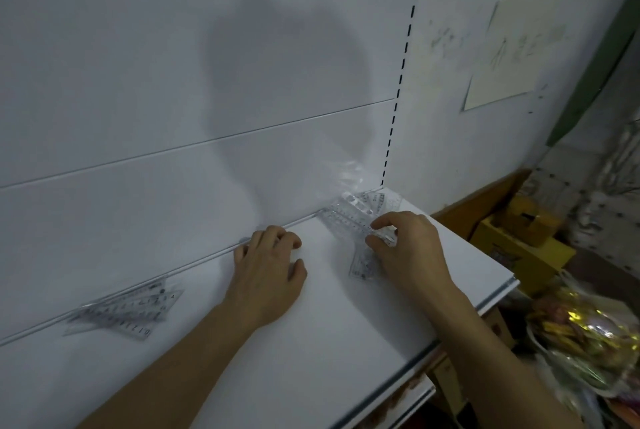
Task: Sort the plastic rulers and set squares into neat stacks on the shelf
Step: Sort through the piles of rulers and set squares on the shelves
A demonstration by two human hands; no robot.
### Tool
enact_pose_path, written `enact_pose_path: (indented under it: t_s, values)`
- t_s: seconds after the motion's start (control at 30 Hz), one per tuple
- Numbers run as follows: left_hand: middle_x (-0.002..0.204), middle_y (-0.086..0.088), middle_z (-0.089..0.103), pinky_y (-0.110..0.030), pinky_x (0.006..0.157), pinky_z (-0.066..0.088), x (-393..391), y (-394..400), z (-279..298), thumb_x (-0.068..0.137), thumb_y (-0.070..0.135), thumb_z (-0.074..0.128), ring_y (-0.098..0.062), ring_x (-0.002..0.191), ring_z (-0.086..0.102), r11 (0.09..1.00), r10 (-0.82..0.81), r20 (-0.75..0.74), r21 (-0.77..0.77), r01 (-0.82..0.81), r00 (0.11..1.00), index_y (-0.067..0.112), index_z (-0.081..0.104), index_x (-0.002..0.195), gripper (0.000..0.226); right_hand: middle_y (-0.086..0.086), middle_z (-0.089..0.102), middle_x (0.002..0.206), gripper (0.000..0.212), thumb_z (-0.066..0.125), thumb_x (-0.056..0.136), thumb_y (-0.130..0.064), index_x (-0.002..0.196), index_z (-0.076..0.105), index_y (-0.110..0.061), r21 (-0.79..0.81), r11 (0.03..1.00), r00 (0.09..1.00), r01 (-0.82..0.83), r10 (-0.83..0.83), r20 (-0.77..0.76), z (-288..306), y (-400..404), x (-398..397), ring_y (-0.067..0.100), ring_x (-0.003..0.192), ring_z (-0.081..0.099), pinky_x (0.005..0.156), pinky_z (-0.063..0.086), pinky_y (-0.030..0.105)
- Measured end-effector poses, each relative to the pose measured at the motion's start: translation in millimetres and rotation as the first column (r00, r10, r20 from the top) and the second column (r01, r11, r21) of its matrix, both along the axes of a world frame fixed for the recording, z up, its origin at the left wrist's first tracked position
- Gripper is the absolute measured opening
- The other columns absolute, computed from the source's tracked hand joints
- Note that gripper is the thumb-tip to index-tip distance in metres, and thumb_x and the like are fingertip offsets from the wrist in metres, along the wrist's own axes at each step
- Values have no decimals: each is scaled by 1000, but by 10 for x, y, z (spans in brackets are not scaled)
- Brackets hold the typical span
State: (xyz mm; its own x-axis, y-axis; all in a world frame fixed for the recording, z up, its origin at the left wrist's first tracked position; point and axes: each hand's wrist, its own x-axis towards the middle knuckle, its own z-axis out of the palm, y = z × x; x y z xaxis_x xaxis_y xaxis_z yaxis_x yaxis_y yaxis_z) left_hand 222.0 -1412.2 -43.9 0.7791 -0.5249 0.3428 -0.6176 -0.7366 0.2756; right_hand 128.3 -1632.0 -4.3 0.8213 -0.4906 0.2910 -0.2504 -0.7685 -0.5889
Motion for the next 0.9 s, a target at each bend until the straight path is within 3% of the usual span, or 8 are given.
enact_pose_path:
  t_s: [0.2, 0.37, 0.53, 0.7, 0.9]
  values:
    - [118, 15, 47, -32, 89, 30, -8, 6, 9, 85, 47, 35, -10, 110, 45, 1000, 3, 8, 6, -3, 1000, 34, 54, 111, 36, -6, 67, 125, 20, 72, 90, -37, 108, 74, -29, -18, 1000, 1000, -26, 26, -2, 7, -9, -1, 20, 117, 55, 102, 47, 43]
    - [117, 14, 50, -32, 94, 31, -20, 45, 42, 88, 41, 44, -10, 114, 48, 1000, -25, -31, -13, 24, 999, 31, 58, 114, 31, -7, 66, 123, 22, 67, 93, -35, 113, 71, -28, -117, 988, 994, -103, 107, 28, 66, 156, -203, 20, 117, 52, 99, 45, 44]
    - [128, 8, 51, -37, 96, 37, -102, 423, 246, 94, 37, 53, -16, 120, 49, 997, -52, -20, 56, 53, 998, 25, 57, 126, 34, -12, 56, 138, 35, 60, 97, -43, 130, 59, -32, -187, 948, 966, -258, 250, -65, 176, 649, -364, 14, 130, 45, 109, 38, 36]
    - [123, 2, 56, -40, 86, 47, -259, 1515, 511, 89, 41, 47, -22, 112, 54, 997, 70, 14, 33, -71, 997, 20, 59, 126, 44, -12, 43, 150, 48, 51, 101, -46, 145, 45, -29, -187, 830, 847, -525, 489, -205, 321, 1407, -341, 11, 141, 32, 118, 31, 35]
    - [127, 0, 56, -46, 89, 49, -752, 3261, 618, 91, 48, 38, -23, 113, 54, 946, 323, 17, 29, -323, 946, 19, 56, 130, 52, -10, 13, 167, 68, 43, 102, -53, 159, 19, -25, -190, 574, 598, -797, 702, -388, 456, 2678, -434, 11, 155, -2, 125, 7, 32]
